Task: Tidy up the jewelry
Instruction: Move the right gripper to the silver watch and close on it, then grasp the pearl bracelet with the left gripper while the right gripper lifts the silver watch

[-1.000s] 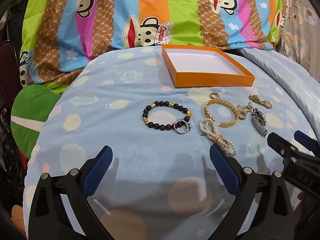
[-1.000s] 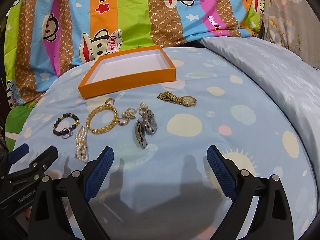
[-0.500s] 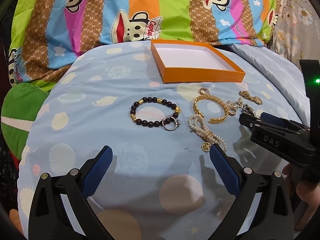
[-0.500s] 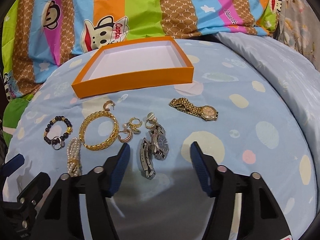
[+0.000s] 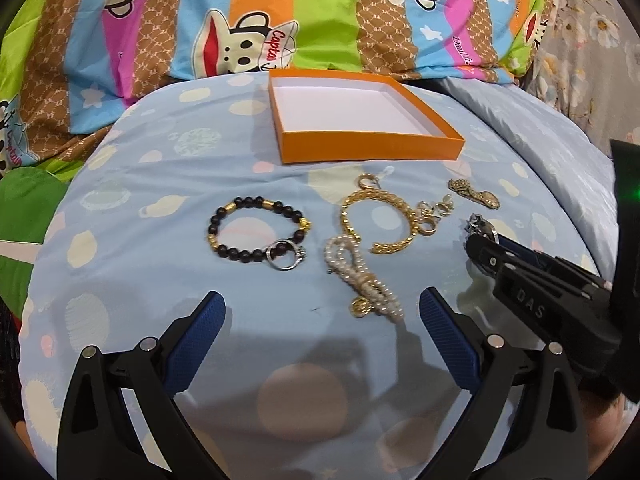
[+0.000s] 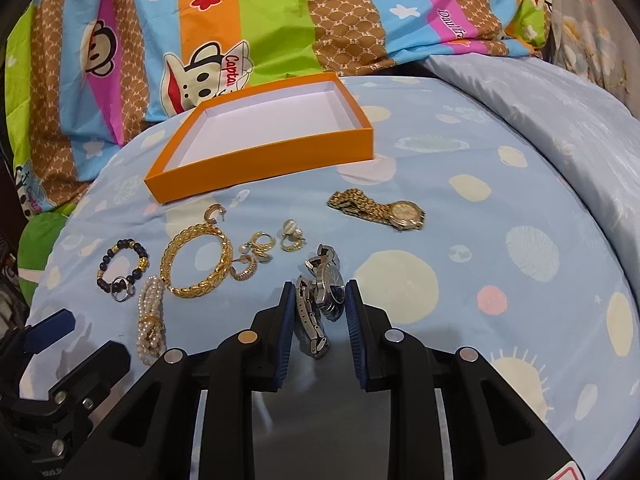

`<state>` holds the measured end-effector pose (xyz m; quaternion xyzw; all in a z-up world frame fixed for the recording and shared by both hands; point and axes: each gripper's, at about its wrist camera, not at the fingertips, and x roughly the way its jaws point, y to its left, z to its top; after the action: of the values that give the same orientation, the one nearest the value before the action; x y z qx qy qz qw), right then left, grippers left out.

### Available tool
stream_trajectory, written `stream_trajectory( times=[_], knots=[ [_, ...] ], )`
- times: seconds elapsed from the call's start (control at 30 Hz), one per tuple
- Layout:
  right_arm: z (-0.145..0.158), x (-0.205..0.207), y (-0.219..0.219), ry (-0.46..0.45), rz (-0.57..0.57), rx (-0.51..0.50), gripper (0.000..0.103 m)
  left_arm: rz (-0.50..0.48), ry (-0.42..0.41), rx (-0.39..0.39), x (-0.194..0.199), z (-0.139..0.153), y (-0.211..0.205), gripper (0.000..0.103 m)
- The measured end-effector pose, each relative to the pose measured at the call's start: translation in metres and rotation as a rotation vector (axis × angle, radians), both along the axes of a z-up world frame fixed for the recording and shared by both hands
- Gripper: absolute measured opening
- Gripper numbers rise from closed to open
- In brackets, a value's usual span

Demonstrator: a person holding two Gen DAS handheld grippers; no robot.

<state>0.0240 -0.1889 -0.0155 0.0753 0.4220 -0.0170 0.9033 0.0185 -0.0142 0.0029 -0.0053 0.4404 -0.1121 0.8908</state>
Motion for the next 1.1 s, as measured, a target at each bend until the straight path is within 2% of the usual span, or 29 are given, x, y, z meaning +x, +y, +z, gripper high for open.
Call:
stream_trajectory(
  times=[0.17,0.23,0.4,0.47,0.53,0.57,0.7,0.87,1.1],
  knots=[
    [0.000,-0.010,-0.009,-0.003,-0.028,0.003,0.023,0.022,0.013,0.032,0.009,-0.006,-0.012,0.092],
    [-0.001,-0.011,-0.012,-0.003,-0.032,0.011,0.023,0.021,0.034,0.041,0.012,-0.011,-0.015,0.075],
    [-0.002,-0.012,-0.012,-0.005,-0.030,0.006,0.024,0.027,0.031,0.059,0.013,-0.016,-0.017,0.067],
    [-0.002,-0.012,-0.012,-0.005,-0.030,0.006,0.024,0.037,0.020,0.053,0.011,-0.015,-0.014,0.058],
    [-0.002,-0.012,-0.011,-0.005,-0.028,0.007,0.024,0.036,0.016,0.038,0.010,-0.015,-0.012,0.044],
    [-0.001,-0.012,-0.011,-0.005,-0.028,0.007,0.024,0.034,0.015,0.030,0.010,-0.014,-0.010,0.042],
    [-0.001,-0.013,-0.010,-0.010,-0.025,0.007,0.024,0.002,0.022,-0.002,0.008,-0.013,-0.009,0.018],
    [0.001,-0.017,-0.008,-0.021,-0.015,0.015,0.023,-0.024,0.017,-0.015,0.002,-0.010,-0.010,0.016],
    [0.007,-0.025,-0.008,-0.029,-0.003,0.053,0.023,-0.055,-0.007,-0.050,-0.007,0.011,-0.004,0.015]
  ],
)
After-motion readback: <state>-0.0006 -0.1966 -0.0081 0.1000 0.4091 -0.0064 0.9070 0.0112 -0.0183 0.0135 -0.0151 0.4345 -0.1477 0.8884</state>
